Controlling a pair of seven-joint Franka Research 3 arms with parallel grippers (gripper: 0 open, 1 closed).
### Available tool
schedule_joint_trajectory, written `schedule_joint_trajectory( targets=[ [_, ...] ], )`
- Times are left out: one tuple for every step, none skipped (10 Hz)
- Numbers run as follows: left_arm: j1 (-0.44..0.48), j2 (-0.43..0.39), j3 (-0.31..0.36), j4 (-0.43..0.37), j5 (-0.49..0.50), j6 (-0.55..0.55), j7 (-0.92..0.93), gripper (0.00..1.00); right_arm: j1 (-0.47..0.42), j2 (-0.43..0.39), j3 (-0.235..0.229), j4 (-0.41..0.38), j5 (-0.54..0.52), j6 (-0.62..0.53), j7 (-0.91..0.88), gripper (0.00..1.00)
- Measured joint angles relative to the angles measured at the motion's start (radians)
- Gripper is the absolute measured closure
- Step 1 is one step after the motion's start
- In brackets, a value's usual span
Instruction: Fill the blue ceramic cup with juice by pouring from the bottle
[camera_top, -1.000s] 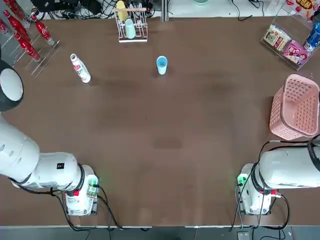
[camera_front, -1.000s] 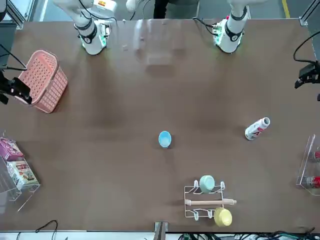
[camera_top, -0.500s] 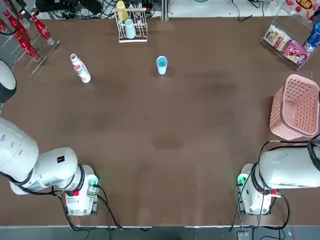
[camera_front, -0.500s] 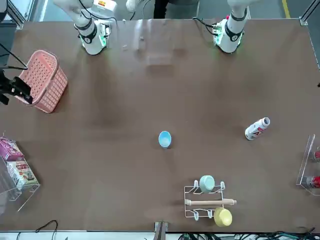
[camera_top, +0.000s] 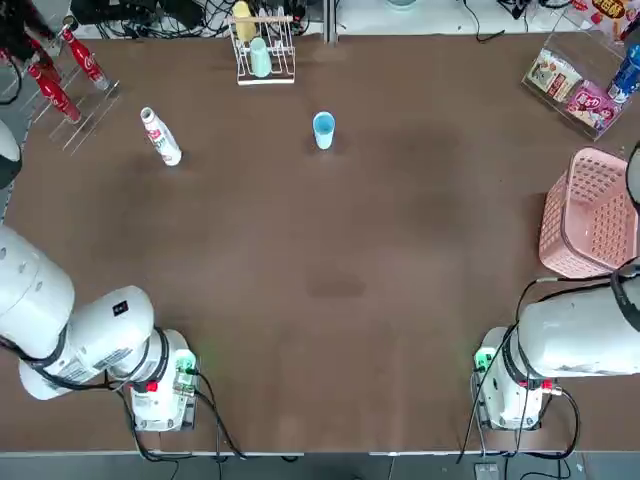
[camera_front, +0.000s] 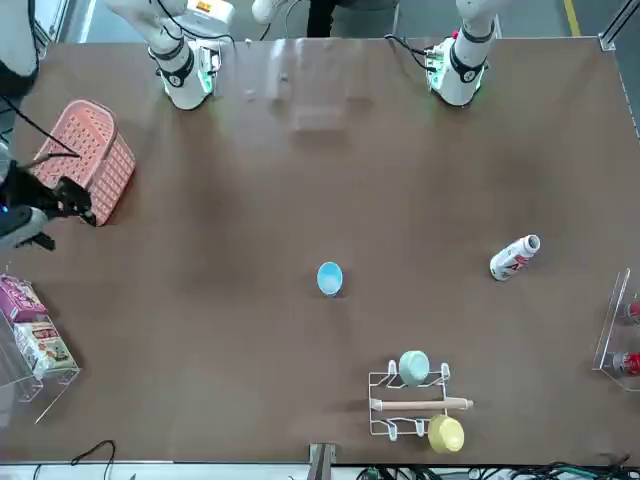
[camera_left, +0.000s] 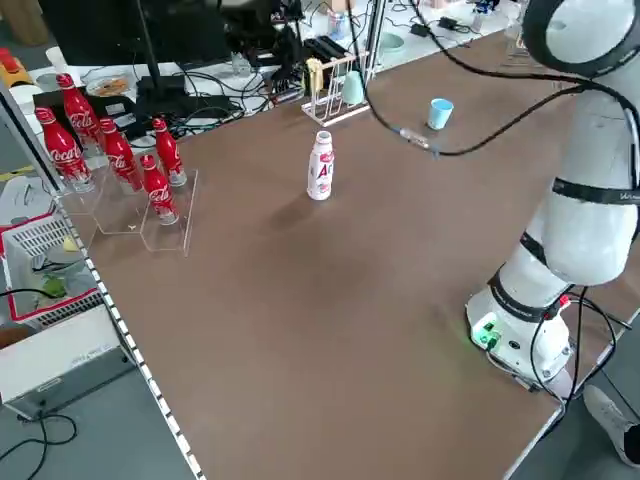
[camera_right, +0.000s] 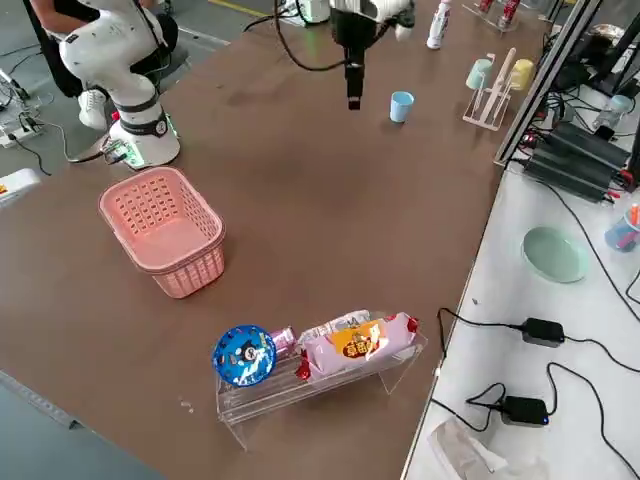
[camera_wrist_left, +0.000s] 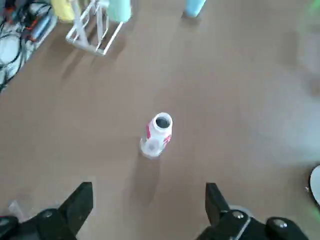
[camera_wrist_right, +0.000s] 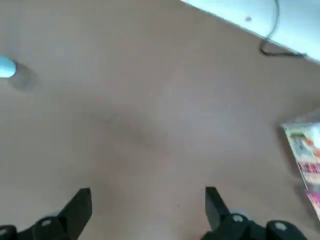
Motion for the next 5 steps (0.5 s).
schedule_joint_trajectory(
  targets=[
    [0.022,0.065,0.0,-0.003,-0.069,-0.017,0.066,0.01,0.012,0.021,0.002,-0.031,0.062,0.065,-0.098,0.0],
    [0.035,0.121,0.0,-0.006,-0.111,-0.025,0.109,0.01,0.041,0.047,0.004,-0.051,0.136,0.123,-0.207,0.0],
    [0.041,0.166,-0.002,-0.01,-0.138,-0.039,0.133,0.01,0.082,0.079,0.005,-0.062,0.207,0.192,-0.34,0.0],
    [0.047,0.209,-0.003,-0.015,-0.167,-0.05,0.165,0.01,0.133,0.122,0.007,-0.073,0.296,0.286,-0.474,0.0],
    [0.05,0.257,-0.004,-0.019,-0.205,-0.054,0.207,0.01,0.187,0.17,0.008,-0.089,0.409,0.385,-0.588,0.0]
  ],
)
